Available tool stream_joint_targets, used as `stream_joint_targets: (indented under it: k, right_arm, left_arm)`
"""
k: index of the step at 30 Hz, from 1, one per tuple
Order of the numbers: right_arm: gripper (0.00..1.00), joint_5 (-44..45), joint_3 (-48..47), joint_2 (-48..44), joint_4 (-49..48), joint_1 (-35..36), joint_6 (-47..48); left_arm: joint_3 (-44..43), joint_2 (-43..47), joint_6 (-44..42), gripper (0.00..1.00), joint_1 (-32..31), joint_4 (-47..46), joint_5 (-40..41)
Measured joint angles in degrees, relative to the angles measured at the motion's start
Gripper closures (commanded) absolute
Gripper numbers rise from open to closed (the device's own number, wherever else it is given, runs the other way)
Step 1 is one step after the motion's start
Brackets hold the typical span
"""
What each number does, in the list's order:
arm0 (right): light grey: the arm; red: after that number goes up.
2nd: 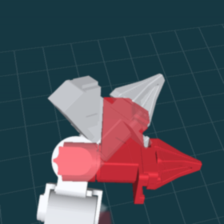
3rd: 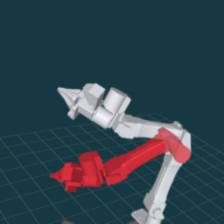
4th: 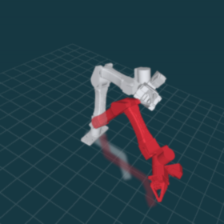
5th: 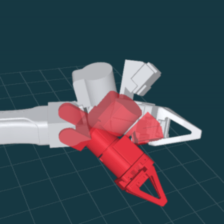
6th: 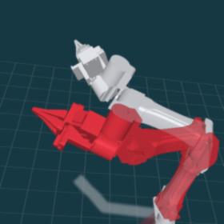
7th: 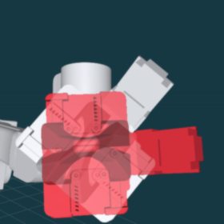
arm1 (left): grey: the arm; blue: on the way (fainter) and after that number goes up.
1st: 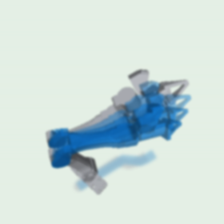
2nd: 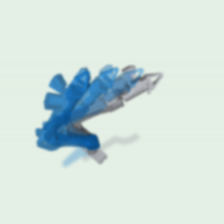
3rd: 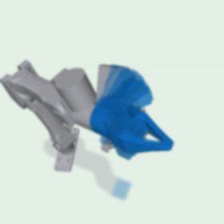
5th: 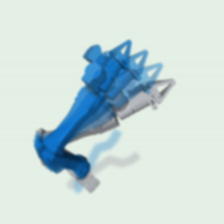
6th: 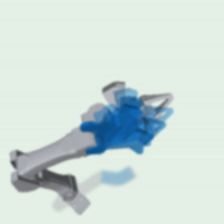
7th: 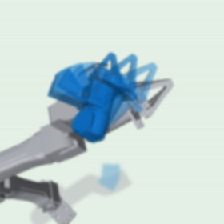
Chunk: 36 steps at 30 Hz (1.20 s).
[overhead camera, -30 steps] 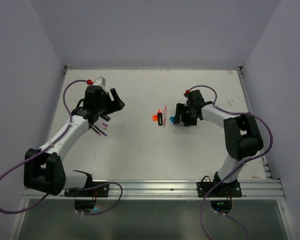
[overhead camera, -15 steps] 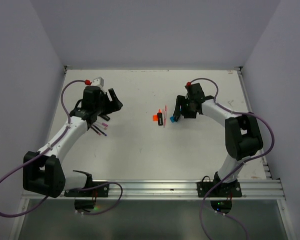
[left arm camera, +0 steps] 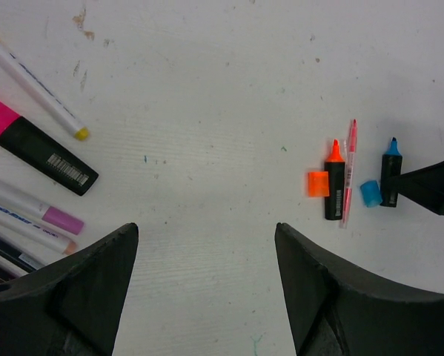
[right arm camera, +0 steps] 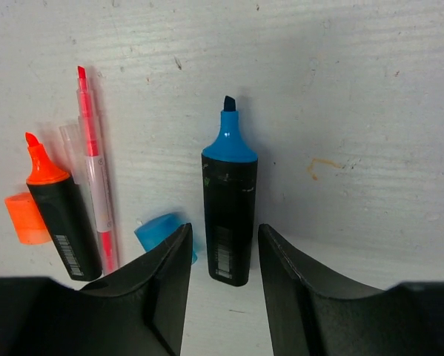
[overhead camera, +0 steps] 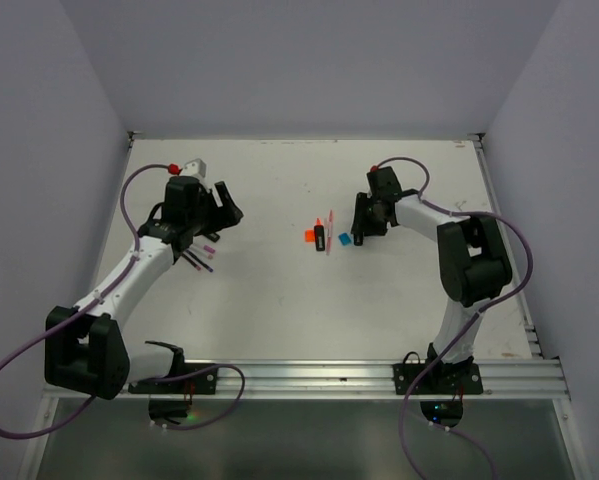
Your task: Open the pen caps
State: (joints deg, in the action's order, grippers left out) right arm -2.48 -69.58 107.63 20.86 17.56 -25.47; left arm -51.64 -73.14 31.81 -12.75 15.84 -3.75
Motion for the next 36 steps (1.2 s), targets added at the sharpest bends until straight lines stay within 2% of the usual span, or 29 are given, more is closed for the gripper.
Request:
stream_joint_targets:
  k: [11,18,19,21,26,29,33,36]
  right_arm:
    - [0.58,-4.2,2.2,-0.1,-3.1,0.0,3.1]
    - [0.52,-4.5,3.4,-3.5,-2.2,0.0,3.7]
    - [0.50,-4.4,3.4,-4.8,-1.7,0.0,3.8]
    - [0.45,-3.9,3.5,-8.2,-0.9,0.0,3.9]
    - [0.24,-2.2,3.8,-18.5,0.2,0.0,3.8]
    - [0.11,-1.2,5.2,-25.4,0.6,0.0,3.6]
    - [0.01,-0.2,7.4,-32.7,1.9,0.0,3.5]
    - [0.01,0.1,9.1,-36.7,2.6,0.0,3.4]
  left_arm:
    - [0.7,0.4,0.0,0.23,0.4,0.0,0.2]
    - [0.8,-0.1,0.1,0.23,0.8,0.0,1.3]
    - [0.8,-0.5,0.2,0.22,1.0,0.0,1.8]
    - [0.9,-1.4,0.6,0.15,1.3,0.0,3.3]
    - [0.7,-4.3,2.9,0.01,2.0,0.0,8.5]
    - [-0.8,-8.1,4.3,0.00,2.6,0.7,12.3]
    - [-5.3,-13.5,5.1,0.02,3.4,1.6,16.3]
    - [-9.8,-18.3,5.4,0.05,4.0,1.8,19.0]
